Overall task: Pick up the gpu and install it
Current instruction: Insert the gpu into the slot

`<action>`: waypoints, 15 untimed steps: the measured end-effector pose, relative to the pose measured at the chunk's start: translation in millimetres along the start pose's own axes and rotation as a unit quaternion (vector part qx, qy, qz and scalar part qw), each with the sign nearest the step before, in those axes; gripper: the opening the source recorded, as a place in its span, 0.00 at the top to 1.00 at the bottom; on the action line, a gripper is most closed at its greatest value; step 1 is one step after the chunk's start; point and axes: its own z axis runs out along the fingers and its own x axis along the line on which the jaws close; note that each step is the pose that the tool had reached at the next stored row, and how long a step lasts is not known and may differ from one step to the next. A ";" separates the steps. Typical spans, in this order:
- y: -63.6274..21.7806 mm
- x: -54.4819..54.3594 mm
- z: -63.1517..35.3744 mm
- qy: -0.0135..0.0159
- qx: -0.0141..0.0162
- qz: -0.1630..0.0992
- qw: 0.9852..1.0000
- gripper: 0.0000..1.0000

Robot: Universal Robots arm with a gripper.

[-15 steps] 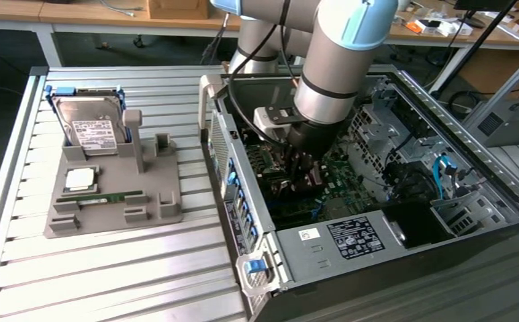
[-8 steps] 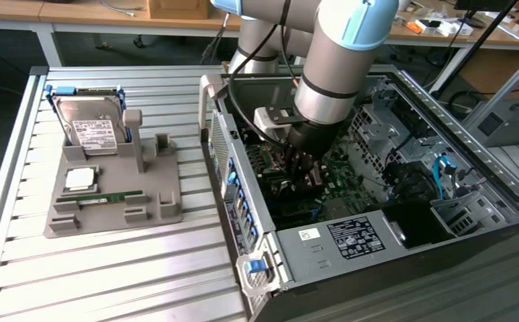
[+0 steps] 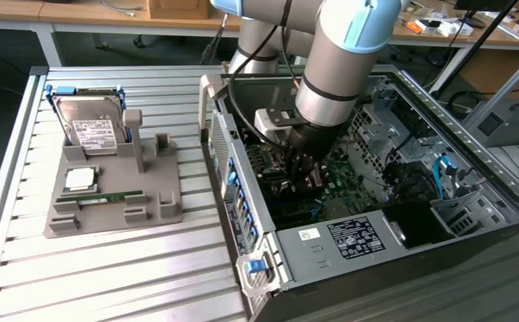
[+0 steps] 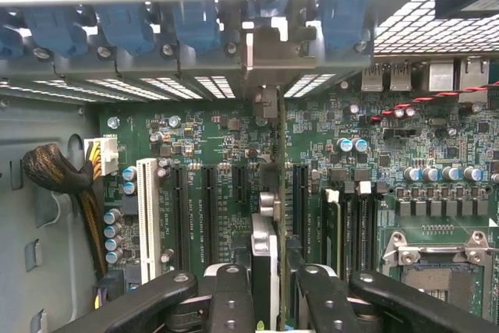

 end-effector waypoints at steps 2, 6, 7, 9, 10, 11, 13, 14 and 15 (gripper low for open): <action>0.0 0.3 0.4 0.000 0.000 0.000 1.000 0.73; -0.1 0.9 1.3 0.000 0.000 0.000 1.000 0.73; -0.1 1.0 1.5 0.000 0.000 0.000 1.000 0.73; -0.1 1.3 1.7 0.000 0.000 0.000 1.000 0.73; 0.0 1.5 1.8 0.000 0.000 0.000 1.000 0.73; -0.1 2.0 1.8 0.000 0.000 0.000 1.000 0.73; -0.1 2.8 1.9 -0.001 0.000 0.000 1.000 0.73; -0.1 2.8 1.9 -0.001 0.000 0.000 1.000 0.73; -0.1 2.8 1.9 -0.001 0.000 0.000 1.000 0.73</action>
